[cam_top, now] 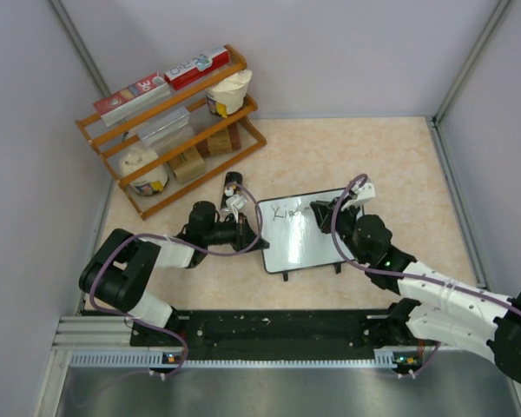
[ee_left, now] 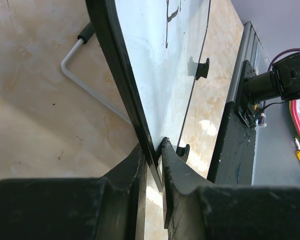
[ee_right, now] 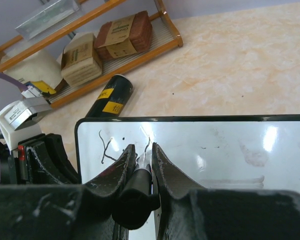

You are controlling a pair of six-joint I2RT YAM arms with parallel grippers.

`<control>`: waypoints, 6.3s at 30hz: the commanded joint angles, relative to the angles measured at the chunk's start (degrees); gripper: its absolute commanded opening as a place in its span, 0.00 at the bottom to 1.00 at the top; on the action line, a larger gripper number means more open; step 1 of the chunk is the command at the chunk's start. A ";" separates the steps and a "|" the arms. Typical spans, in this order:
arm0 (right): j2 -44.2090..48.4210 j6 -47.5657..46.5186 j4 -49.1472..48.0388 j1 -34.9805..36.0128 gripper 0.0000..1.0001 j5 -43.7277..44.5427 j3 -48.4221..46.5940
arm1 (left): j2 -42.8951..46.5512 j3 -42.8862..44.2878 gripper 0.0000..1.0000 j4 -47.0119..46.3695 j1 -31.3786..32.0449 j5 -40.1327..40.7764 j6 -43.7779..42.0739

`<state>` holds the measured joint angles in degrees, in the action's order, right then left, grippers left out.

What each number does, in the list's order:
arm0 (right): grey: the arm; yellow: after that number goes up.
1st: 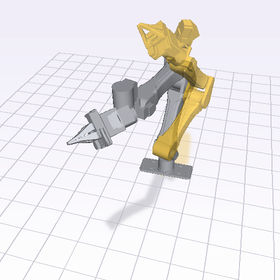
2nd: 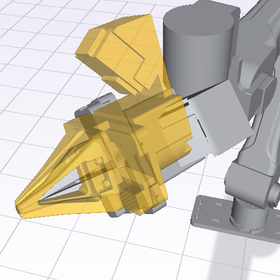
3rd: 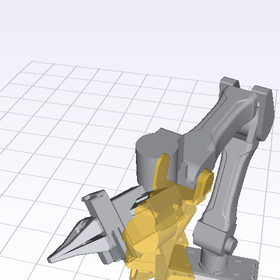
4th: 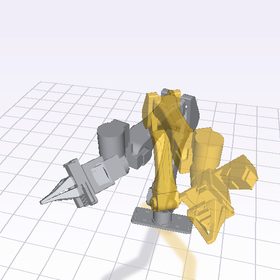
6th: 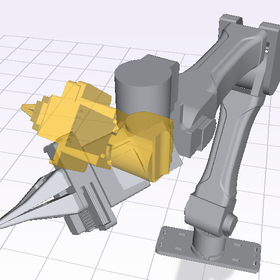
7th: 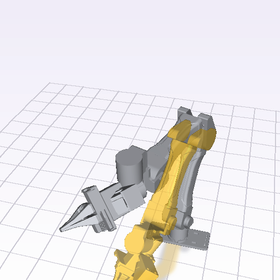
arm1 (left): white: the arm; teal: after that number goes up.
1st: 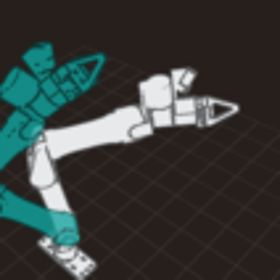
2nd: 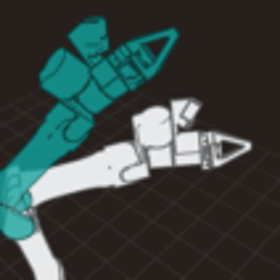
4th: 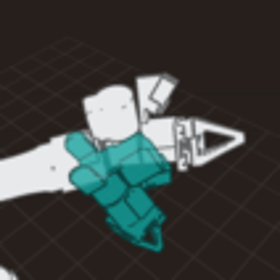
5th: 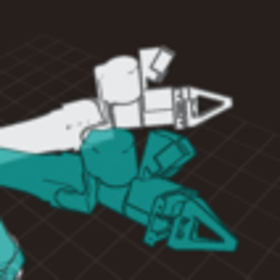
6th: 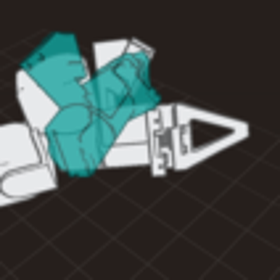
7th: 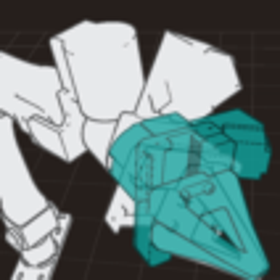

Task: Write a sentence on the whiteboard
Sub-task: Write on the whiteboard with the whiteboard.

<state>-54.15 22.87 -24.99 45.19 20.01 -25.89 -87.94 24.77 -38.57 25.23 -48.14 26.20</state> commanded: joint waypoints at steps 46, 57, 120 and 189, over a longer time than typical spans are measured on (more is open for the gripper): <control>21.98 8.76 19.37 -0.45 0.00 -24.83 -7.16 | 37.17 20.03 0.89 42.43 19.04 21.86 -21.62; 24.61 10.00 20.86 -0.54 0.00 -28.45 -7.24 | 22.03 30.51 0.83 40.15 22.58 16.07 -25.67; 24.10 12.37 24.11 -0.54 0.43 -33.63 -9.44 | 23.08 30.95 0.00 43.93 25.65 8.85 -27.78; 8.54 1.56 8.21 -18.03 0.00 -30.82 -3.73 | -1.09 16.00 0.60 1.82 -5.02 -8.37 4.74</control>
<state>-45.06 27.57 -13.78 27.44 -13.32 -27.75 -88.05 37.95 -30.92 20.56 -52.45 31.44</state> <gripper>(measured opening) 0.070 0.666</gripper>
